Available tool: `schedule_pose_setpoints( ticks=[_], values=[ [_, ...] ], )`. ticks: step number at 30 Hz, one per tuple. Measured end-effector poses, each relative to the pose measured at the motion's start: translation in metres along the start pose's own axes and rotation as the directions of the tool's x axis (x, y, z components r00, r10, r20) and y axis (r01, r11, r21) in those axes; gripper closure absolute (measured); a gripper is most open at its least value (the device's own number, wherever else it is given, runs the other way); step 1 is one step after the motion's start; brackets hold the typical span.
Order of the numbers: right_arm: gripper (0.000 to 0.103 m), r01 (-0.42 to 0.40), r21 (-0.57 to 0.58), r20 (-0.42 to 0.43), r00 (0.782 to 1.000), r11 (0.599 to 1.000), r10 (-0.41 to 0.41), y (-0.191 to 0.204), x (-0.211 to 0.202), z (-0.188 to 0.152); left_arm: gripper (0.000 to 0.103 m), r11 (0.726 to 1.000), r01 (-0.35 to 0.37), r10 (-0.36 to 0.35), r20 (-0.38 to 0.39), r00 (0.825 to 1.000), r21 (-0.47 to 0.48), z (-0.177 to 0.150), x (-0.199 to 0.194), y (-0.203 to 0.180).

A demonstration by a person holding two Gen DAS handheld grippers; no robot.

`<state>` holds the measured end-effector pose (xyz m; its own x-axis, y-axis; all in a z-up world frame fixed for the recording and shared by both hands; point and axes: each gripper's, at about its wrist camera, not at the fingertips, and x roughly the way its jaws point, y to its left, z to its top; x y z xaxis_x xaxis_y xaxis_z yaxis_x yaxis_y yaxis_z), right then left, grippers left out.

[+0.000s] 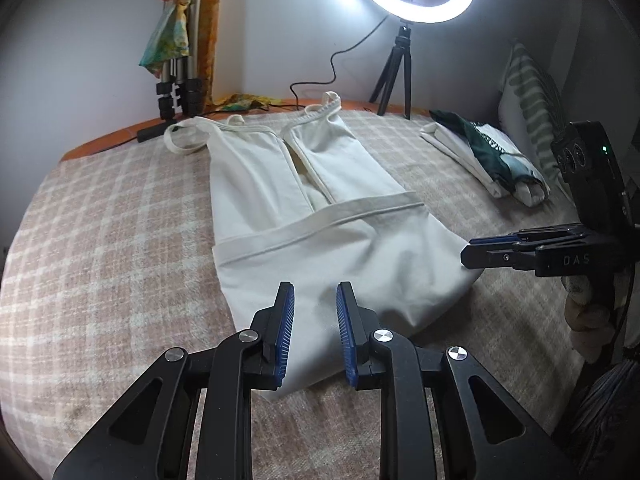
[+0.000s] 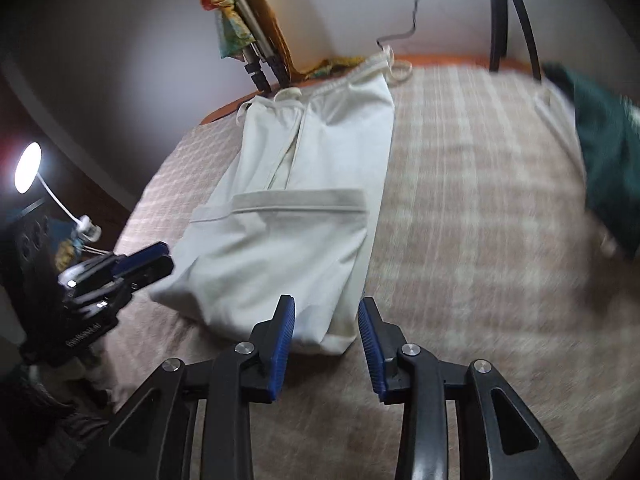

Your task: Fold small clothes

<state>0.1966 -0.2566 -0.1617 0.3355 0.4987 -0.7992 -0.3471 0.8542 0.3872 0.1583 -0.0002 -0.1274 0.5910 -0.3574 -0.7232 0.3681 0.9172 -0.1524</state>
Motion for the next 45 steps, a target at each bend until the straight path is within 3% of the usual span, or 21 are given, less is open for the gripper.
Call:
schedule_pose_setpoints(
  ticks=[1, 3, 5, 7, 13, 17, 20, 22, 28, 33, 36, 40, 42, 45],
  values=[
    [0.076, -0.019, 0.019, -0.010, 1.000, 1.000, 0.020, -0.003, 0.002, -0.002, 0.083, 1.000, 0.000, 0.000, -0.001, 1.000, 0.000, 0.000, 0.001, -0.001],
    [0.098, -0.051, 0.041, -0.027, 0.998, 0.998, 0.052, -0.005, 0.006, -0.004, 0.083, 1.000, 0.010, -0.010, -0.007, 1.000, -0.003, 0.001, 0.004, -0.003],
    [0.103, -0.027, 0.025, -0.025, 0.999, 0.999, 0.028, -0.001, 0.006, -0.004, 0.083, 1.000, 0.004, -0.003, -0.034, 0.999, 0.028, 0.001, 0.011, -0.008],
    [0.103, 0.051, -0.036, -0.030, 0.998, 0.998, -0.052, 0.004, 0.005, -0.007, 0.083, 0.998, -0.018, 0.021, -0.058, 0.998, 0.062, -0.007, 0.017, -0.011],
    [0.103, 0.129, -0.154, -0.046, 0.989, 0.980, -0.137, 0.019, 0.006, -0.012, 0.083, 0.994, -0.057, 0.063, -0.056, 0.996, 0.097, -0.014, 0.015, -0.006],
    [0.097, 0.137, -0.143, 0.018, 0.991, 0.980, -0.135, 0.020, -0.011, 0.001, 0.083, 0.996, -0.057, 0.059, -0.021, 0.998, 0.074, -0.006, 0.002, -0.001],
    [0.085, 0.084, -0.137, 0.081, 0.994, 0.987, -0.073, 0.022, -0.022, 0.011, 0.081, 0.998, -0.016, 0.016, -0.006, 1.000, 0.057, -0.004, -0.002, -0.003],
    [0.085, 0.060, -0.150, 0.097, 0.994, 0.987, -0.045, 0.027, -0.021, 0.016, 0.080, 0.998, 0.013, -0.013, -0.003, 1.000, 0.069, -0.004, 0.001, -0.012],
    [0.084, 0.053, -0.142, 0.072, 0.997, 0.988, -0.043, 0.032, 0.005, 0.026, 0.080, 0.988, 0.036, -0.028, -0.052, 0.998, 0.152, -0.010, 0.024, -0.038],
    [0.084, 0.100, -0.141, 0.019, 0.995, 0.985, -0.098, 0.022, 0.029, 0.025, 0.077, 0.990, 0.048, -0.040, -0.061, 0.997, 0.135, -0.014, 0.028, -0.032],
    [0.087, 0.100, -0.141, -0.008, 0.995, 0.985, -0.102, 0.015, 0.034, 0.025, 0.072, 0.993, 0.054, -0.046, -0.074, 0.996, 0.109, -0.011, 0.023, -0.025],
    [0.083, 0.074, -0.128, 0.014, 0.997, 0.989, -0.073, 0.010, 0.018, 0.034, 0.070, 0.997, 0.078, -0.077, -0.048, 0.996, 0.012, 0.004, 0.008, -0.003],
    [0.070, 0.060, -0.119, 0.041, 0.998, 0.991, -0.056, 0.004, 0.009, 0.042, 0.069, 0.997, 0.067, -0.067, -0.014, 0.998, -0.025, 0.017, 0.001, 0.012],
    [0.065, 0.030, -0.089, 0.084, 0.996, 0.996, -0.022, -0.008, 0.001, 0.059, 0.069, 0.997, 0.041, -0.040, 0.016, 0.999, -0.061, 0.037, -0.004, 0.036]
  ],
)
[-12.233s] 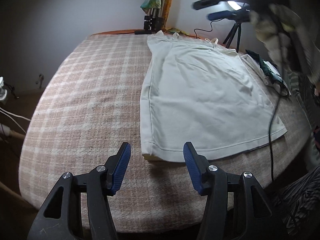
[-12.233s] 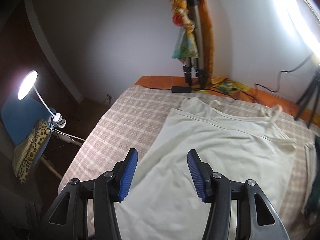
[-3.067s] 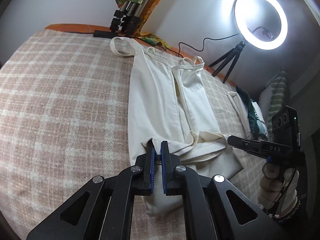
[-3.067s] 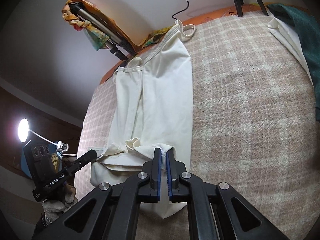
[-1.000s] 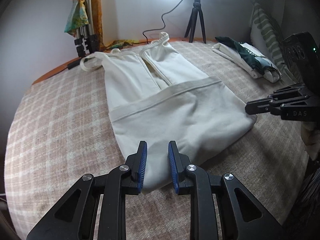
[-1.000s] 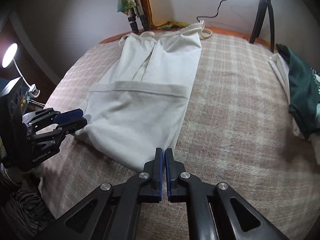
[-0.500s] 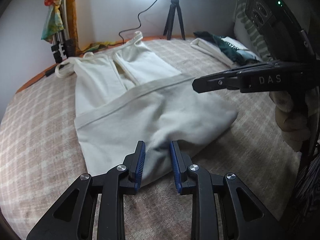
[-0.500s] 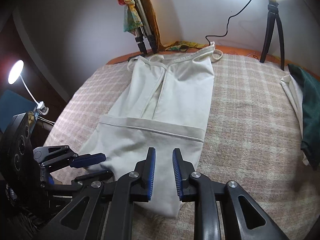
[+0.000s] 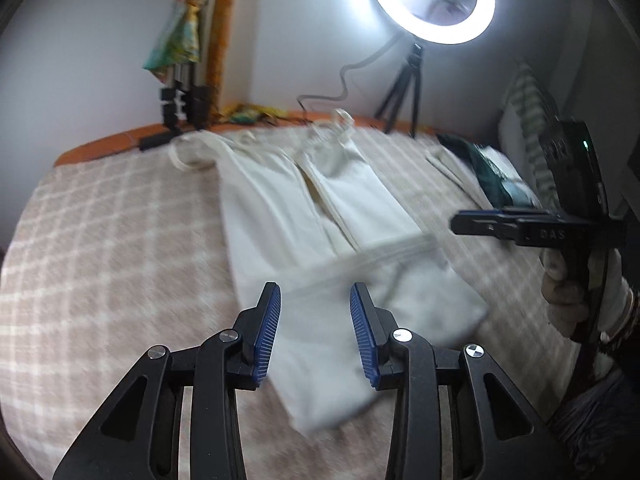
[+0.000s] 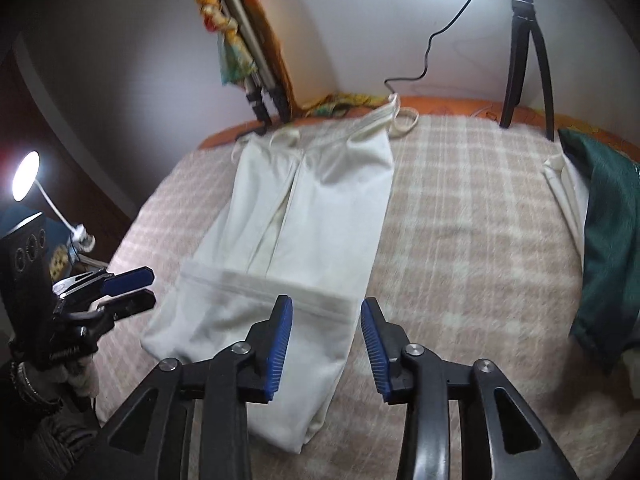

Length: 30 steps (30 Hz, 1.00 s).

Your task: Fold small clothes

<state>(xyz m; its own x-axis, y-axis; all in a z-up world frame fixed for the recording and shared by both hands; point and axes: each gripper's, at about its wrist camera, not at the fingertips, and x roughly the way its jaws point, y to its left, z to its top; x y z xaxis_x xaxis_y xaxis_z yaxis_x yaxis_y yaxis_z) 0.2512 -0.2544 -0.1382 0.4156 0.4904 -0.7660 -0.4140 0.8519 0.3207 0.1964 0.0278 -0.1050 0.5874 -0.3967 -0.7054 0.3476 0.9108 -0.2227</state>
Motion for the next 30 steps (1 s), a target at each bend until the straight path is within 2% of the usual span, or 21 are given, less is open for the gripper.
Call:
schedule_pose_setpoints(
  ticks=[4, 6, 7, 15, 23, 28, 29, 30],
  values=[
    [0.061, -0.034, 0.023, 0.034, 0.999, 0.999, 0.034, -0.017, 0.003, 0.028, 0.063, 0.999, -0.008, 0.008, -0.013, 1.000, -0.039, 0.030, 0.011, 0.032],
    [0.052, -0.076, 0.038, 0.027, 0.997, 0.996, 0.075, -0.025, 0.011, 0.042, 0.063, 0.997, 0.000, -0.003, -0.027, 1.000, -0.077, 0.042, 0.024, 0.049],
    [0.051, -0.089, 0.047, 0.022, 0.996, 0.995, 0.088, -0.030, 0.018, 0.050, 0.063, 0.996, -0.002, -0.001, -0.037, 0.999, -0.093, 0.047, 0.032, 0.056],
    [0.050, -0.064, 0.080, 0.004, 0.998, 0.995, 0.064, -0.059, 0.075, 0.094, 0.063, 0.999, -0.004, 0.001, -0.079, 0.997, -0.043, 0.065, 0.083, 0.073],
    [0.051, -0.131, 0.144, 0.009, 0.991, 0.981, 0.131, -0.080, 0.111, 0.113, 0.063, 0.998, 0.004, -0.008, -0.077, 0.997, -0.055, 0.082, 0.119, 0.088],
    [0.080, -0.195, 0.167, 0.009, 0.981, 0.966, 0.196, -0.085, 0.118, 0.121, 0.063, 0.996, 0.008, -0.014, -0.059, 0.998, -0.086, 0.092, 0.129, 0.094],
    [0.094, -0.197, 0.158, 0.010, 0.980, 0.968, 0.198, -0.083, 0.118, 0.122, 0.063, 0.996, 0.017, -0.022, -0.056, 0.998, -0.091, 0.094, 0.130, 0.095],
    [0.101, -0.178, 0.141, 0.008, 0.984, 0.974, 0.179, -0.080, 0.119, 0.123, 0.063, 0.996, 0.013, -0.018, -0.058, 0.998, -0.093, 0.095, 0.132, 0.096]
  ],
)
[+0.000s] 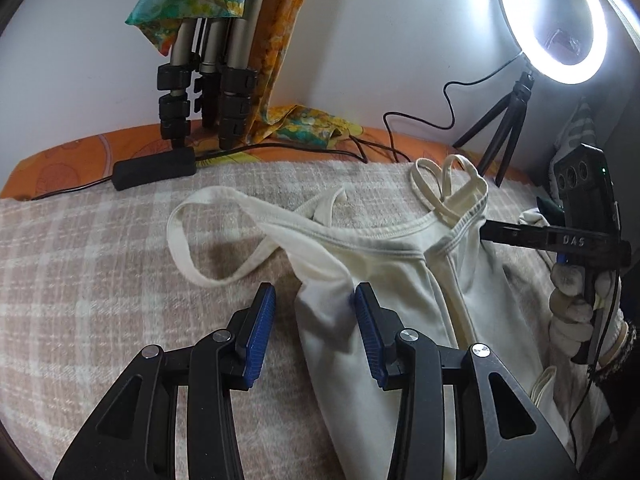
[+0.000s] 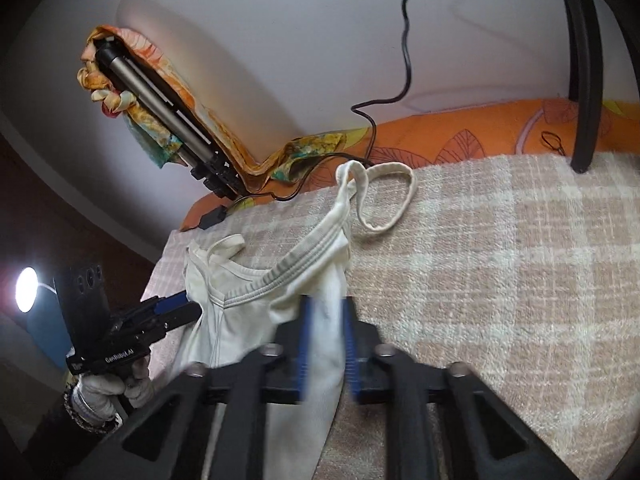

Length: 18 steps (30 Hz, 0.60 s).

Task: Fold small clothes
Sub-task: 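Grasp the strap end with the left and right grippers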

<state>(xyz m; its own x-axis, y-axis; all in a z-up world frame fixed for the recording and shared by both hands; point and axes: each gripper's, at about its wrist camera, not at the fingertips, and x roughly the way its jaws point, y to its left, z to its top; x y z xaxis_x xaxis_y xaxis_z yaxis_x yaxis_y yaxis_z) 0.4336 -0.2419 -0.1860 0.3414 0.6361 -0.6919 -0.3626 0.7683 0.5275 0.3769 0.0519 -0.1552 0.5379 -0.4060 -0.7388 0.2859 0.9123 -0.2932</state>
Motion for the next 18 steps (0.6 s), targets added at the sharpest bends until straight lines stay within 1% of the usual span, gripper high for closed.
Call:
schedule_pose_setpoints(
  ticks=[1, 3, 5, 6, 7, 8, 10, 11, 12, 14, 15, 16, 17, 18],
  values=[
    [0.101, 0.047, -0.019, 0.005, 0.999, 0.999, -0.047, 0.002, 0.001, 0.001, 0.063, 1.000, -0.006, 0.006, -0.001, 1.000, -0.002, 0.001, 0.002, 0.001],
    [0.103, 0.096, -0.015, -0.004, 0.995, 0.995, -0.096, 0.001, 0.006, 0.006, 0.064, 1.000, -0.013, 0.013, 0.005, 1.000, -0.013, 0.003, 0.004, 0.002],
    [0.103, 0.088, -0.008, -0.001, 0.996, 0.996, -0.088, -0.002, 0.004, 0.007, 0.064, 1.000, 0.003, -0.003, 0.011, 1.000, -0.022, 0.004, 0.004, 0.003],
    [0.099, 0.083, -0.015, 0.003, 0.997, 0.996, -0.083, -0.002, 0.002, 0.007, 0.064, 1.000, 0.011, -0.011, 0.011, 1.000, -0.022, 0.005, 0.004, 0.003],
    [0.098, 0.072, -0.021, 0.008, 0.997, 0.997, -0.072, -0.002, -0.001, 0.007, 0.064, 1.000, 0.018, -0.017, 0.017, 1.000, -0.023, 0.006, 0.003, 0.003],
    [0.095, 0.044, -0.018, 0.009, 0.999, 0.999, -0.044, -0.002, -0.004, 0.007, 0.064, 0.999, 0.020, -0.020, 0.022, 1.000, -0.026, 0.006, 0.003, 0.003],
    [0.074, -0.016, 0.002, 0.016, 1.000, 1.000, 0.016, -0.006, -0.010, 0.006, 0.064, 0.999, 0.026, -0.025, 0.024, 0.999, -0.044, 0.009, 0.006, 0.005],
    [0.060, -0.029, 0.010, 0.022, 0.999, 1.000, 0.029, -0.006, -0.011, 0.006, 0.064, 0.998, 0.035, -0.034, 0.023, 0.999, -0.057, 0.010, 0.008, 0.006],
    [0.059, -0.038, 0.015, 0.027, 0.999, 0.999, 0.038, -0.007, -0.011, 0.006, 0.064, 0.996, 0.047, -0.045, 0.021, 0.999, -0.070, 0.012, 0.012, 0.006],
    [0.059, -0.048, 0.019, 0.012, 0.999, 0.999, 0.047, -0.009, -0.007, 0.007, 0.064, 0.995, 0.062, -0.061, 0.010, 0.998, -0.082, 0.013, 0.017, 0.007],
    [0.059, -0.039, 0.020, 0.005, 0.999, 0.999, 0.039, -0.010, -0.004, 0.007, 0.064, 0.995, 0.062, -0.062, 0.001, 0.998, -0.084, 0.013, 0.021, 0.006],
    [0.059, -0.030, 0.017, -0.005, 1.000, 0.999, 0.030, -0.009, 0.002, 0.007, 0.065, 0.995, 0.061, -0.061, 0.011, 0.998, -0.080, 0.013, 0.022, 0.004],
    [0.064, -0.016, 0.012, -0.019, 1.000, 1.000, 0.016, -0.010, 0.009, 0.006, 0.067, 0.995, 0.059, -0.058, 0.011, 0.998, -0.077, 0.013, 0.023, 0.003],
    [0.068, -0.002, 0.008, -0.032, 0.999, 1.000, 0.003, -0.009, 0.015, 0.006, 0.071, 0.996, 0.051, -0.049, 0.032, 0.998, -0.072, 0.013, 0.023, 0.003]
  ],
)
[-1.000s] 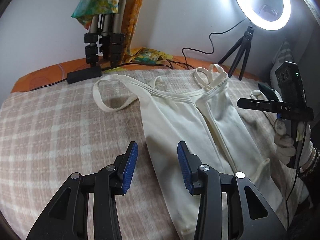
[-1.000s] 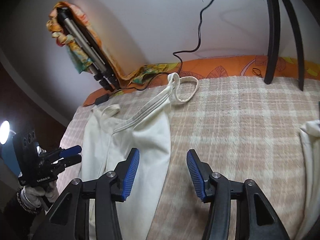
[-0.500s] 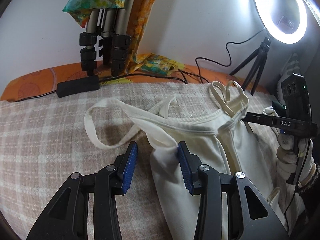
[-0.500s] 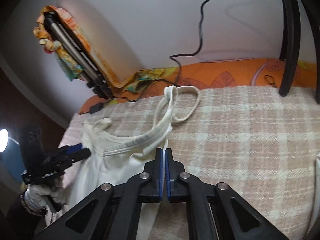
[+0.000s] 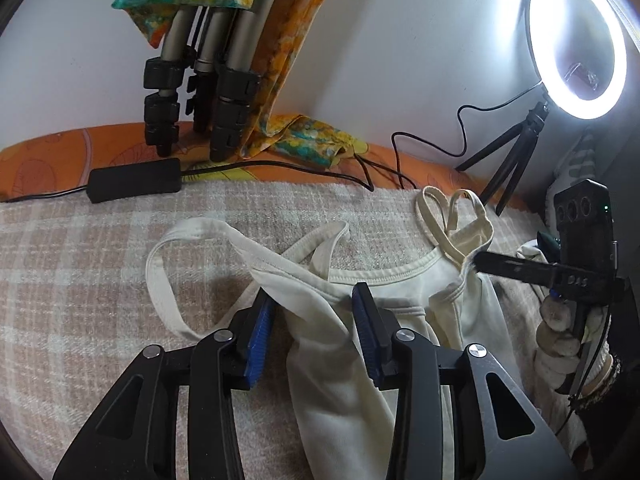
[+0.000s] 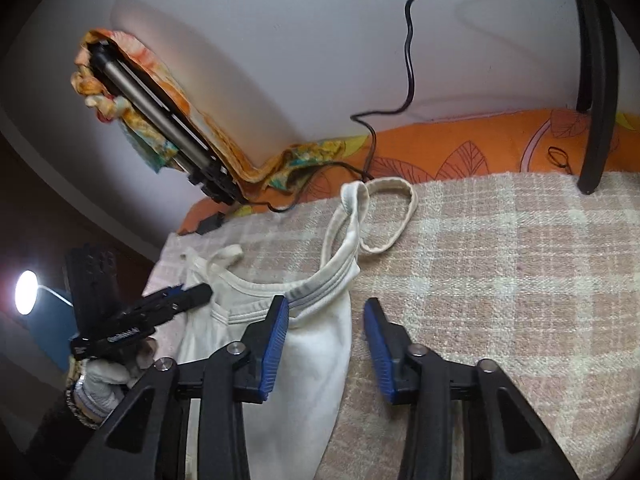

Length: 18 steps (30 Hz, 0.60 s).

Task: Fold small clothes
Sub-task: 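Grasp the strap end with the left and right grippers, then lift the strap end and fold it toward the hem with both grippers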

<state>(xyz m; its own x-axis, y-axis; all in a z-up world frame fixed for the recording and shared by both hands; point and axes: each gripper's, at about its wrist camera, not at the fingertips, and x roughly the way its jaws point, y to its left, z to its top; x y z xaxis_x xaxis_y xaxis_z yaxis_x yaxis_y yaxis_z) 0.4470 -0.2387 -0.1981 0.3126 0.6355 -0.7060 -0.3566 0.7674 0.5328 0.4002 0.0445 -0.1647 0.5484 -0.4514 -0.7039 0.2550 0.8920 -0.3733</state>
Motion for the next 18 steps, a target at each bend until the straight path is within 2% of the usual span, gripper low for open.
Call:
schedule_pose_setpoints(
  ticks=[1, 2, 3, 5, 9, 13, 18],
  values=[
    [0.071, 0.007, -0.004, -0.006, 1.000, 1.000, -0.007, 0.000, 0.006, 0.000, 0.077, 1.000, 0.007, -0.007, -0.006, 1.000, -0.006, 0.001, 0.002, 0.001],
    [0.076, 0.012, -0.009, 0.003, 1.000, 1.000, -0.012, 0.001, 0.006, -0.001, 0.089, 1.000, 0.011, -0.011, -0.012, 1.000, -0.011, 0.002, 0.004, 0.002],
    [0.086, 0.006, -0.008, -0.004, 1.000, 1.000, -0.006, 0.002, 0.009, 0.000, 0.095, 1.000, -0.001, 0.000, -0.011, 1.000, -0.013, 0.002, 0.006, 0.002],
    [0.098, 0.021, -0.013, -0.018, 1.000, 1.000, -0.021, 0.003, 0.015, 0.001, 0.097, 1.000, 0.008, -0.008, -0.003, 1.000, -0.022, 0.002, 0.007, 0.003],
    [0.100, 0.035, -0.049, 0.003, 0.999, 0.998, -0.035, 0.014, 0.010, 0.001, 0.098, 1.000, 0.021, -0.020, 0.044, 0.999, -0.018, -0.001, -0.004, -0.003],
    [0.100, 0.014, -0.044, 0.049, 0.999, 0.999, -0.012, 0.019, -0.009, 0.002, 0.098, 1.000, 0.027, -0.026, 0.082, 0.996, -0.006, -0.002, -0.021, -0.010],
    [0.100, 0.027, -0.068, 0.087, 0.996, 0.997, -0.021, 0.035, -0.036, 0.000, 0.098, 0.999, 0.011, -0.015, 0.124, 0.992, 0.033, -0.006, -0.047, -0.024]
  ],
)
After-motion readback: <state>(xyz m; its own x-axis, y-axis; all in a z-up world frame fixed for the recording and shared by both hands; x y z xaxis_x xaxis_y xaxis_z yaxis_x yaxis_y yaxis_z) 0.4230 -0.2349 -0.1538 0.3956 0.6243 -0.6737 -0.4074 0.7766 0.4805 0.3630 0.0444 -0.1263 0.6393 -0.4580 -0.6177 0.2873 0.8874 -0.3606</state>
